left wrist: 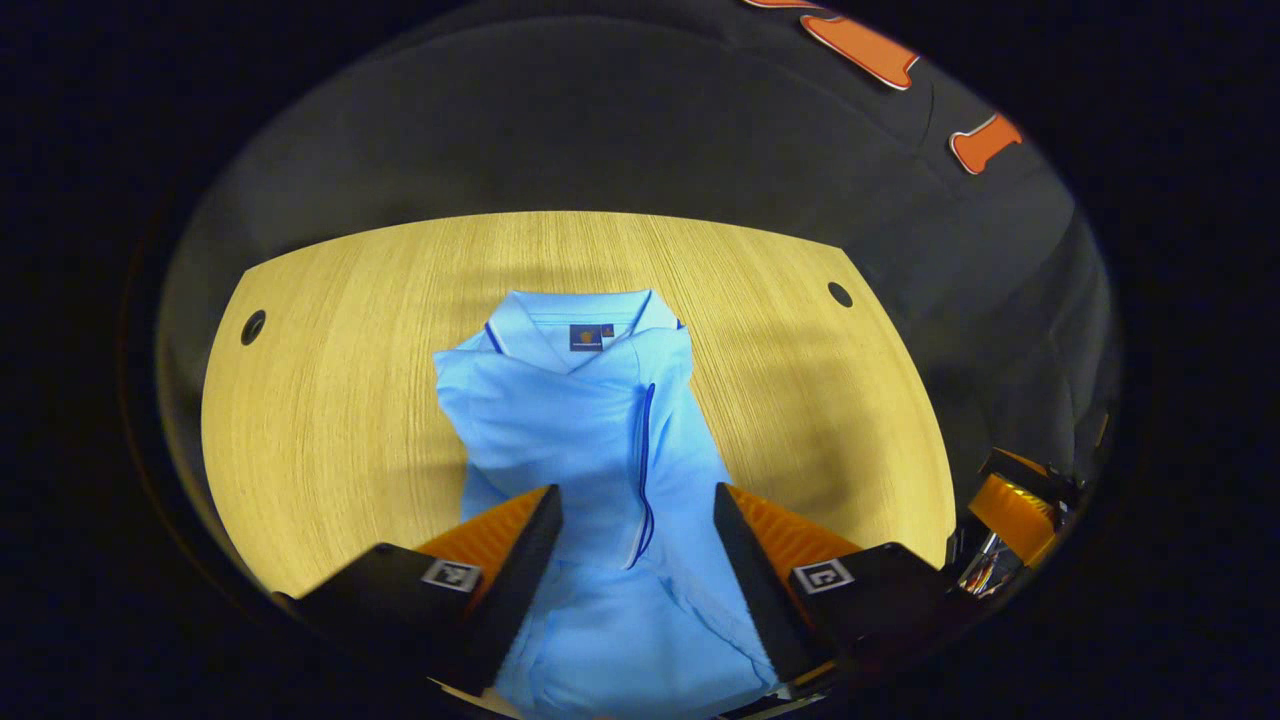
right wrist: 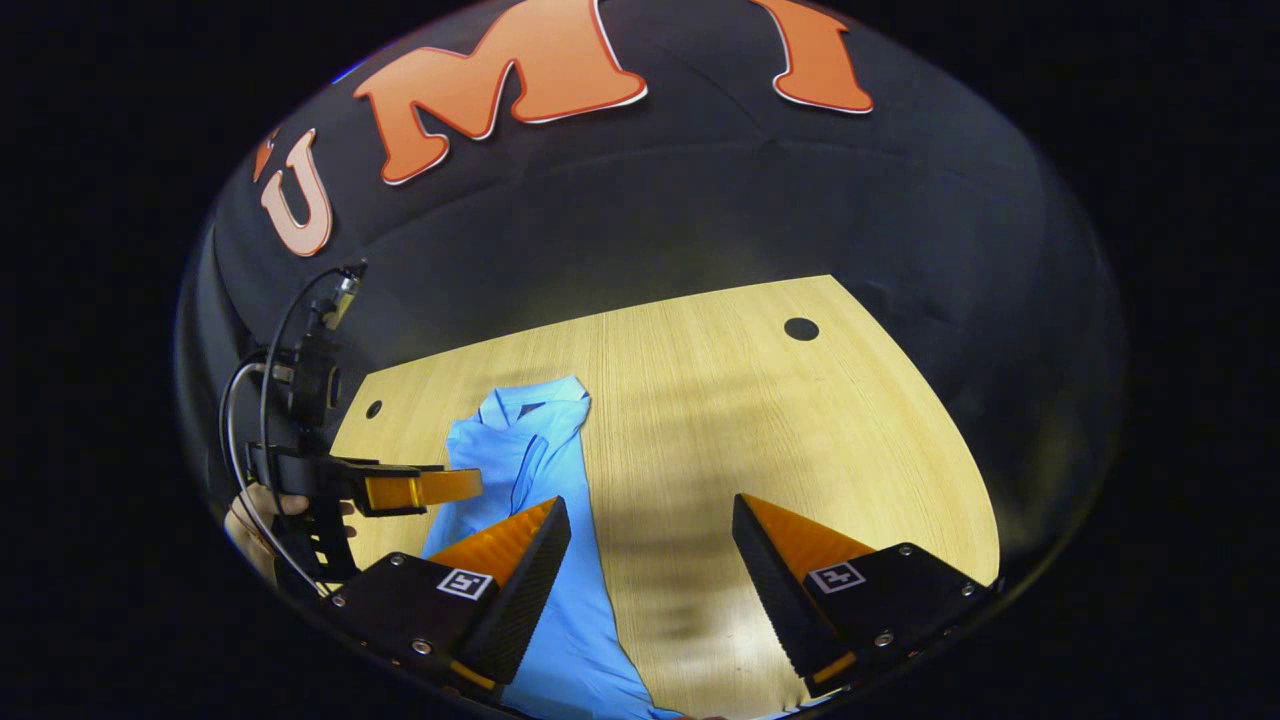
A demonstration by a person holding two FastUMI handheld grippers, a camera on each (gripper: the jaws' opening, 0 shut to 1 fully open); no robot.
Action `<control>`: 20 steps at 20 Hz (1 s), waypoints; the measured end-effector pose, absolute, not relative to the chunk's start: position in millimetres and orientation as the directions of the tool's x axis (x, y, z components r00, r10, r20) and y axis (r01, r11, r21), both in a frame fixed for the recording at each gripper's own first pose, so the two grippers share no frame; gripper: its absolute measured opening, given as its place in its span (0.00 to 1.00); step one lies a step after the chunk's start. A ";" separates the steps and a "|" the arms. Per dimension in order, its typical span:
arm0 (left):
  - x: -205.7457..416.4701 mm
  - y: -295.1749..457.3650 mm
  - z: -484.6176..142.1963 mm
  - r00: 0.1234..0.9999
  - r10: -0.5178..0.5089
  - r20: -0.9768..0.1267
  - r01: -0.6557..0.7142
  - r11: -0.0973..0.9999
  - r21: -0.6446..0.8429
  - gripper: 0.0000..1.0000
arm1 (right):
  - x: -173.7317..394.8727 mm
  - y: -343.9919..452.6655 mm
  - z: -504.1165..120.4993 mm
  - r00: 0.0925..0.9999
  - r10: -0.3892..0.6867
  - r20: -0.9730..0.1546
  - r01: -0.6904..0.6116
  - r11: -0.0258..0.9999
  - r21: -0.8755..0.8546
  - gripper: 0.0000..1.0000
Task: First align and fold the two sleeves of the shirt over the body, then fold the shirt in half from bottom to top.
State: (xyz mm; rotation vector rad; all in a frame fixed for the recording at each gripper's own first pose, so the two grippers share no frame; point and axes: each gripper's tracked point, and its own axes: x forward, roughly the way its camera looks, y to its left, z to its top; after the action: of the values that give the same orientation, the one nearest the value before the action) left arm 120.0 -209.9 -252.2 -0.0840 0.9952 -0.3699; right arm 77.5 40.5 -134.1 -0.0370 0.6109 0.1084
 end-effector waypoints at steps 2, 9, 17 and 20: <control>110.2 -185.2 -255.0 0.513 -0.308 -0.801 0.242 0.948 -0.209 1.00 | 76.8 49.9 -145.7 0.801 0.086 -0.592 -0.125 0.992 -0.026 0.99; 34.8 -101.4 -286.4 0.482 -0.234 -0.844 0.149 0.971 -0.185 0.99 | 49.4 71.2 -204.6 0.715 0.061 -0.697 -0.178 0.979 -0.096 0.99; -50.1 -60.5 -310.3 0.411 -0.197 -0.890 0.140 0.978 -0.152 0.99 | -23.9 58.4 -266.5 0.583 -0.015 -0.813 -0.198 0.967 -0.160 0.99; -100.5 -53.9 -324.7 0.351 -0.197 -0.915 0.143 0.977 -0.156 0.99 | -60.9 50.4 -282.9 0.532 -0.040 -0.846 -0.229 0.955 -0.189 0.99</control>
State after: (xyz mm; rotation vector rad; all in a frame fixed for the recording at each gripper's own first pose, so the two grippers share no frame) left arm -100.5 -53.9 -324.7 -0.0514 1.1916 -0.2205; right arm -60.9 50.4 -282.9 -0.2933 1.0073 0.1147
